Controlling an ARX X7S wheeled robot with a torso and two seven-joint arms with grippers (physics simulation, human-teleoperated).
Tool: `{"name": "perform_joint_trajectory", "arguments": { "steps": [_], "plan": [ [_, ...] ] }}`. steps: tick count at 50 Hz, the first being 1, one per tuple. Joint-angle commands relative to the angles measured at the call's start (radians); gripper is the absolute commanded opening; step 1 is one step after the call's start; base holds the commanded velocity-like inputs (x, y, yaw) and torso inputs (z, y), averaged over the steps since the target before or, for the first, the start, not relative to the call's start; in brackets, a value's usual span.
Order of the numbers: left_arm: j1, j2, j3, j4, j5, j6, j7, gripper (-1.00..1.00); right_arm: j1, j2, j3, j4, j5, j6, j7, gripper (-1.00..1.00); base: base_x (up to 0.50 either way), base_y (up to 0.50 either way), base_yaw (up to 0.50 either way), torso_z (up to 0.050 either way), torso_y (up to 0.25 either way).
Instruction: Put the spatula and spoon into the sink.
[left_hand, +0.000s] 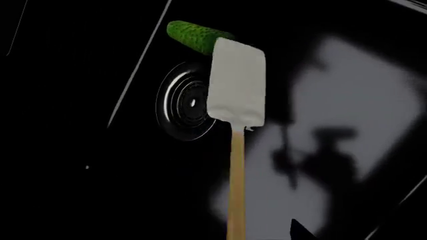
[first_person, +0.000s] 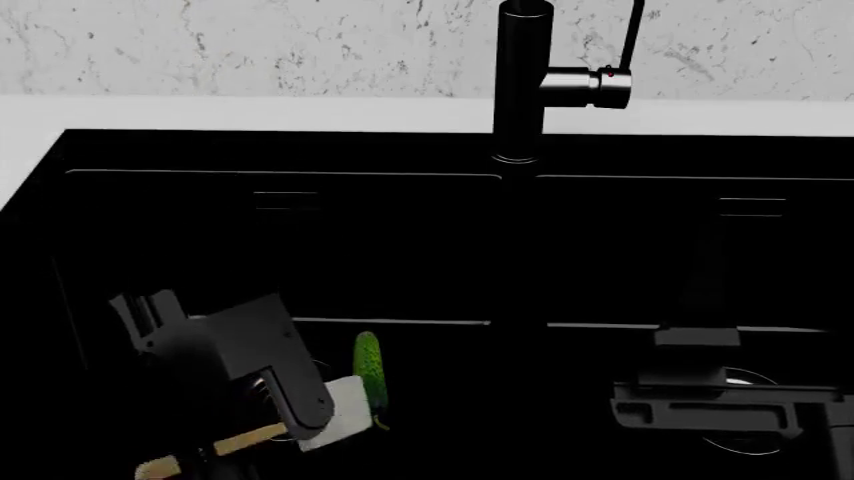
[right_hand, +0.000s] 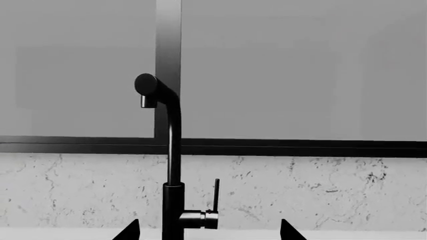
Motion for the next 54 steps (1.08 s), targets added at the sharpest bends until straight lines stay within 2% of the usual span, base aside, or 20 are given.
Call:
{"name": "perform_joint_trajectory", "arguments": {
  "steps": [1,10,19,34,43,49,54],
  "plan": [
    [-0.004,-0.004,0.002,0.009,-0.006,-0.004,-0.001,1.00,0.000,0.001,0.003,-0.004,-0.001,0.004,0.001,1.00,0.00,0.00,0.00,0.000,0.000],
    [-0.038,-0.019,-0.020,0.033,-0.027,-0.016,-0.016,1.00,-0.011,0.006,0.001,-0.001,-0.011,-0.012,-0.001,1.00,0.00,0.00,0.00,0.000,0.000],
    [-0.139,-0.065,-0.132,0.047,-0.100,-0.021,-0.065,1.00,-0.010,0.011,0.006,-0.009,-0.010,-0.011,0.002,1.00,0.00,0.00,0.00,0.000,0.000],
    [-0.274,-0.204,-0.342,0.154,-0.283,0.009,-0.174,1.00,0.006,0.017,0.020,-0.027,0.006,0.016,0.010,1.00,0.00,0.00,0.00,0.000,0.000],
    [-0.306,-0.356,-0.480,0.279,-0.459,0.069,-0.319,1.00,0.017,0.030,0.031,-0.040,0.018,0.024,0.011,1.00,0.00,0.00,0.00,0.000,0.000],
    [-0.266,-0.465,-0.552,0.405,-0.576,0.161,-0.434,1.00,0.009,0.040,0.029,-0.040,0.011,0.012,0.007,1.00,0.00,0.00,0.00,0.000,0.000],
    [-0.203,-0.549,-0.603,0.512,-0.625,0.255,-0.480,1.00,0.007,0.037,0.030,-0.036,0.010,0.012,0.002,1.00,0.00,0.00,0.00,0.000,0.000]
  ]
}}
